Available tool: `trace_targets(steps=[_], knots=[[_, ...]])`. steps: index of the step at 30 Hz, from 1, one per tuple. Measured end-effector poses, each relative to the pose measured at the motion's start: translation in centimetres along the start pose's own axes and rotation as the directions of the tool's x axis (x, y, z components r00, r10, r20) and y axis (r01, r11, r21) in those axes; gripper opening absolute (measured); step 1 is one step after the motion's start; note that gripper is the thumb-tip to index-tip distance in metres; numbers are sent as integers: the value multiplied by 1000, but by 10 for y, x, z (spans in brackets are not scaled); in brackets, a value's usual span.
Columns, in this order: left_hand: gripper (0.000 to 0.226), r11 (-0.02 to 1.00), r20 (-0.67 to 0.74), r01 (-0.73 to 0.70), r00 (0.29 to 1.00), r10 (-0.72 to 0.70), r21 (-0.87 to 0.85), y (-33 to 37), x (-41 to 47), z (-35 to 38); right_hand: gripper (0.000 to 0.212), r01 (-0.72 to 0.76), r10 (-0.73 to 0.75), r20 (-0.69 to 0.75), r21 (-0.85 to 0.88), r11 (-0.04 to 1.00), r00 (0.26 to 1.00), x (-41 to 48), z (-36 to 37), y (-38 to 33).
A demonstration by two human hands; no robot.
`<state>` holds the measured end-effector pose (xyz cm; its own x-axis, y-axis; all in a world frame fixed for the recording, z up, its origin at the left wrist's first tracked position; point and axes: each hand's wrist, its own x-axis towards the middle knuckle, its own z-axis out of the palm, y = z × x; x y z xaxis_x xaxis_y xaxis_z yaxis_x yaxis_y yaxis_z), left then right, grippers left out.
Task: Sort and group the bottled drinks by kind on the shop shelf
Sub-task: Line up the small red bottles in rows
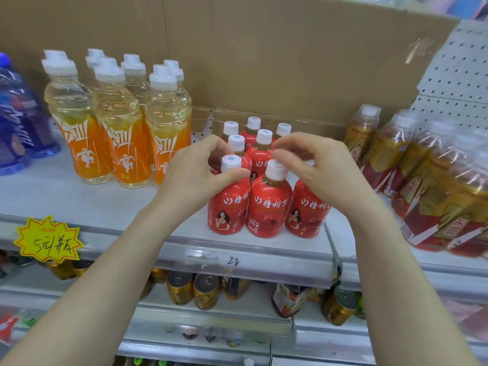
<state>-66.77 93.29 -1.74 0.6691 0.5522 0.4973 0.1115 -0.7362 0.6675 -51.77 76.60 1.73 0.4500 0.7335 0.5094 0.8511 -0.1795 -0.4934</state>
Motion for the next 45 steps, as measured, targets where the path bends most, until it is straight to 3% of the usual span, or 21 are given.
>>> trace_targets(steps=[2, 4, 6, 10, 13, 16, 24, 28, 32, 35, 38, 41, 45], knots=[[29, 1000, 0, -16, 1000, 16, 8, -1, 0, 1, 23, -64, 57, -73, -98, 993, 996, -7, -12, 13], [27, 999, 10, -30, 1000, 30, 13, -3, 0, 3, 27, -177, 169, -55, -220, 959, 984, -16, -24, 26], [31, 998, 16, -63, 998, 63, 17, -5, 0, 4, 21, -223, 221, -34, -194, 955, 975, -22, -29, 35], [46, 948, 123, -297, 951, 283, 116, 18, 2, 9, 19, -170, 183, 41, -214, 962, 982, -22, -35, 36], [42, 889, 248, -376, 916, 315, 260, 36, 10, 19, 24, -164, 185, 100, -190, 968, 978, -21, -37, 37], [30, 898, 208, -331, 938, 279, 290, 39, 18, 24, 26, -150, 165, 112, -133, 980, 980, -23, -35, 37], [45, 883, 170, -346, 937, 306, 317, 35, 17, 30, 21, -125, 125, -3, -96, 987, 992, -27, -26, 43], [47, 896, 117, -272, 962, 247, 351, 35, 16, 29, 18, -143, 141, -52, -45, 989, 989, -26, -23, 41], [34, 927, 202, -293, 947, 248, 233, 32, 19, 19, 13, -112, 110, -54, -31, 993, 992, -27, -19, 37], [38, 930, 302, -312, 921, 246, 193, 29, 20, 11, 10, -103, 101, -53, -25, 994, 993, -25, -18, 37], [43, 916, 270, -307, 933, 237, 257, 29, 18, 16, 11, -102, 101, -65, -2, 995, 993, -25, -16, 38], [33, 921, 210, -306, 943, 258, 242, 27, 18, 21, 12, -93, 93, -65, 5, 996, 994, -26, -15, 38], [37, 908, 287, -365, 909, 301, 203, 23, 19, 16, 12, -95, 95, -64, 3, 995, 993, -26, -15, 39]])
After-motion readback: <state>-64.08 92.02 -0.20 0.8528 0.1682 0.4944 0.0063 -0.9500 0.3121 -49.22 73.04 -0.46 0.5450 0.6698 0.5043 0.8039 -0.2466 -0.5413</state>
